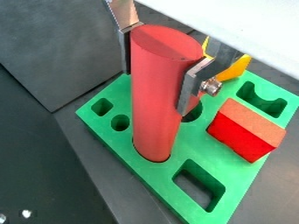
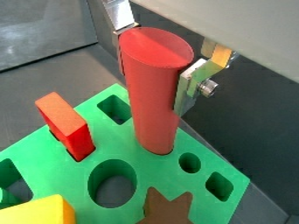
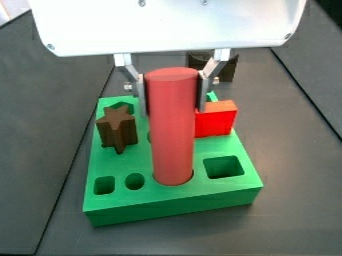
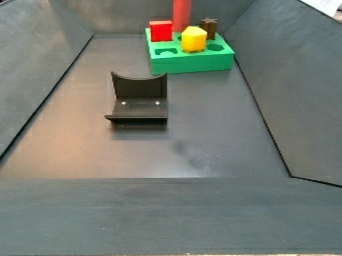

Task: Pick up the oval object. Move up. Move to above the board. Insert the oval object.
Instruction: Insert the oval object.

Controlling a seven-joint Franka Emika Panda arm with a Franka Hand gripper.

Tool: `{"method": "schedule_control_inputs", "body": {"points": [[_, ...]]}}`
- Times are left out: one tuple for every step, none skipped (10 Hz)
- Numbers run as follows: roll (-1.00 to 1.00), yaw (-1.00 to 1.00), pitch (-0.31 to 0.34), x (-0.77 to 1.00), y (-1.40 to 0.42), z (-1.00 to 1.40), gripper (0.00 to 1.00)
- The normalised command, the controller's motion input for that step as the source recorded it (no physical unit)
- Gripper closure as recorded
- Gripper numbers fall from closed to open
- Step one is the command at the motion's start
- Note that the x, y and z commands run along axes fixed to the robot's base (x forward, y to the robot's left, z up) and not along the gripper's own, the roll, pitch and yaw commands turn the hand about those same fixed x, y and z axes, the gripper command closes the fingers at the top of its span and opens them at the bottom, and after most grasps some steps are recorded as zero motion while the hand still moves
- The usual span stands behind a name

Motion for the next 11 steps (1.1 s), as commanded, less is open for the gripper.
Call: {"method": "schedule_control_inputs", "body": {"points": [[0.41,0.13,-0.014,-0.24,-0.24,-0.60,1.00],[0.48,0.10,0.000,-0.16,-0.37,-0.46,1.00],[0.42,0.08,0.000,-0.07,-0.45,-0.58,1.00],[0.27,0.15,-0.003,0.00,-0.47,-0.81,1.00],[0.16,0.18,-0.041,0.06,-0.47,-0.97,1.00],[0.13,0.25,-0.044,0.05,-0.47,-0.99,1.00],[0.07,0.39,-0.006,0.12,-0.32,-1.00,1.00],[0.00,0.55,0.000,0.25,-0.15,-1.00,1.00],[0.05,0.00,0.000,0.27,-0.02,-0.75,1.00],[0.00,0.00,0.000,0.00,0.00,0.00,1.00],[0.00,0.00,0.000,0.00,0.00,0.00,1.00]]}}
